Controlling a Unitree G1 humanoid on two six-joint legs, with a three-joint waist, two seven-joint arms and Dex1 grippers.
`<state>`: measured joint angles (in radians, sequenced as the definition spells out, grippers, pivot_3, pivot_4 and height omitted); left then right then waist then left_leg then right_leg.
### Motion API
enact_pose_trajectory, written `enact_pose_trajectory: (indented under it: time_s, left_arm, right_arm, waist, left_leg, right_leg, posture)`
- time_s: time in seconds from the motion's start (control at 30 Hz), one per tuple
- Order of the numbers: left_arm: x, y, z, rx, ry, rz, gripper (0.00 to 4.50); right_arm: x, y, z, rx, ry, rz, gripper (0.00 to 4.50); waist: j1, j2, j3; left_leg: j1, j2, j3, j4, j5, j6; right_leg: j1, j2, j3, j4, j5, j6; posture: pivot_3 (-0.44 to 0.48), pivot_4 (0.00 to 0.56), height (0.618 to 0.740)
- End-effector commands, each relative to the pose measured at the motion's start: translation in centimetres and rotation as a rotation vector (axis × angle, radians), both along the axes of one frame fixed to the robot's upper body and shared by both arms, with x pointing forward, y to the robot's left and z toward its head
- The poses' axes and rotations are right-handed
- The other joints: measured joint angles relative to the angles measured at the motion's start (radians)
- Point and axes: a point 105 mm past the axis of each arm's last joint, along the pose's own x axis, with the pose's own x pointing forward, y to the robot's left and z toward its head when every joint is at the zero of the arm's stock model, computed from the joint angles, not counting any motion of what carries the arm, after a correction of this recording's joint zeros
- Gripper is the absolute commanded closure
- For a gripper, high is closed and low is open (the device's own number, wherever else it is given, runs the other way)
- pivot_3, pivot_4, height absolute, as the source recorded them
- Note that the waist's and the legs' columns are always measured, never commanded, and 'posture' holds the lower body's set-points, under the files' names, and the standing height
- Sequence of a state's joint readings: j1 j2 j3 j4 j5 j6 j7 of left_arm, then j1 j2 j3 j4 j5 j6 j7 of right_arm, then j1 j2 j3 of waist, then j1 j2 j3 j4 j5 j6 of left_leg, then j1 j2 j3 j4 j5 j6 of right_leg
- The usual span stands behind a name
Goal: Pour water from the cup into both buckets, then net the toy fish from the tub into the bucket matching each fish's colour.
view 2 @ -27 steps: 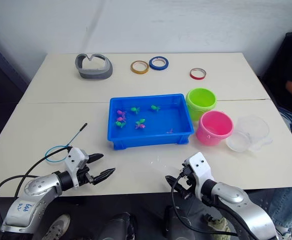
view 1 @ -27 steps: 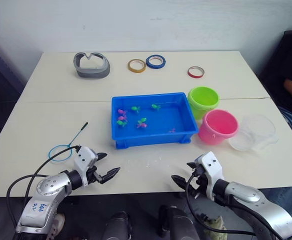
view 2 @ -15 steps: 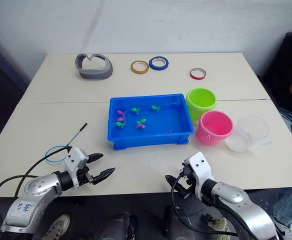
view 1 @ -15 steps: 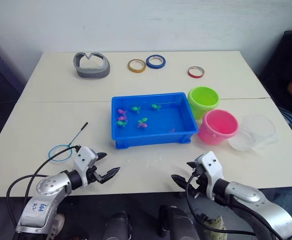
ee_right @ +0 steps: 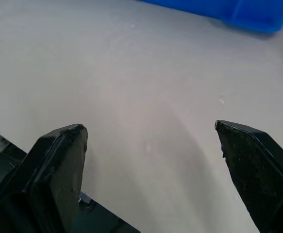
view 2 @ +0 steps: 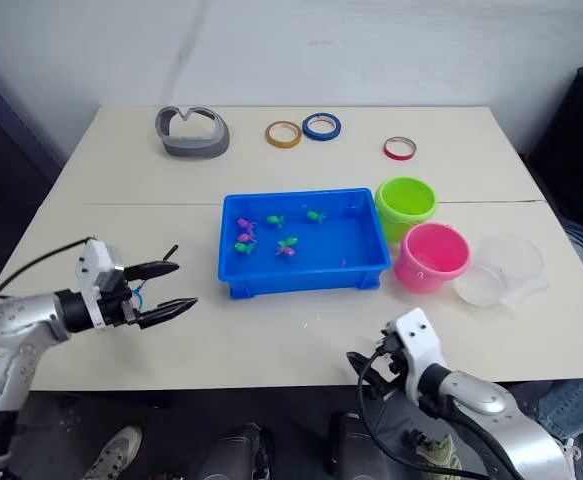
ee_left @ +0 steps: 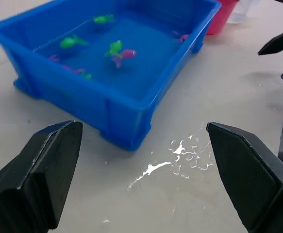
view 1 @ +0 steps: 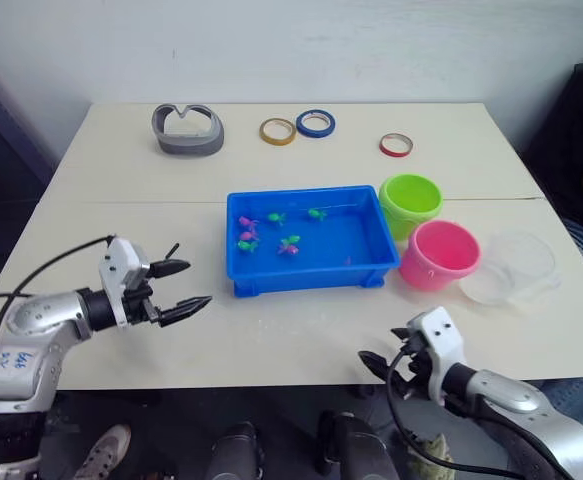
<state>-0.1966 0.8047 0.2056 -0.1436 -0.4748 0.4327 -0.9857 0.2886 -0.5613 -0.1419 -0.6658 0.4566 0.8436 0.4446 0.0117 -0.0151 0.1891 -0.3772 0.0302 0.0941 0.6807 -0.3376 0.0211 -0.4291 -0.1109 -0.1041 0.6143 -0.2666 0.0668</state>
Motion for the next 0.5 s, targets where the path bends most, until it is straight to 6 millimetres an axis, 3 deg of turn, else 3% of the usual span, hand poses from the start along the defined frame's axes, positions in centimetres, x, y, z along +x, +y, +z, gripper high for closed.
enact_pose_trajectory:
  time_s: [0.03, 0.2, 0.37, 0.5]
  left_arm:
    - [0.1, -1.9, 2.4, 0.016, -0.057, -0.127, 0.01]
    - [0.6, -5.2, 4.1, -0.001, -0.086, -0.230, 0.01]
    - [0.7, -8.5, 4.5, -0.028, -0.085, -0.302, 0.01]
    - [0.7, -10.0, 4.8, -0.044, -0.074, -0.346, 0.01]
  right_arm:
    - [-0.7, -3.8, 1.2, -0.057, -0.047, -0.109, 0.05]
    - [-0.9, -8.9, 2.1, -0.094, -0.105, -0.337, 0.05]
    - [0.5, -12.4, 3.4, -0.088, -0.201, -0.584, 0.05]
    - [1.7, -14.4, 3.8, -0.107, -0.250, -0.753, 0.05]
  waist:
    - [0.010, 0.000, 0.000]
    - [0.012, 0.000, 0.000]
    - [0.006, 0.000, 0.000]
    - [0.007, 0.000, 0.000]
  left_leg:
    - [0.000, 0.000, 0.000, 0.000, 0.000, 0.000]
    - [0.001, -0.001, 0.003, 0.001, 0.002, -0.001]
    - [0.003, 0.000, 0.005, 0.001, 0.003, -0.001]
    - [0.004, 0.000, 0.004, 0.001, 0.006, -0.003]
  right_leg:
    - [0.000, 0.000, 0.000, 0.000, 0.000, 0.000]
    - [0.002, 0.002, 0.000, -0.001, 0.002, 0.004]
    - [0.001, 0.003, 0.002, 0.002, 0.002, 0.004]
    - [0.001, 0.003, 0.003, 0.005, 0.001, 0.002]
  posture:
    - [0.000, 0.150, 0.713]
    - [0.000, 0.150, 0.713]
    - [0.000, 0.150, 0.713]
    - [0.000, 0.150, 0.713]
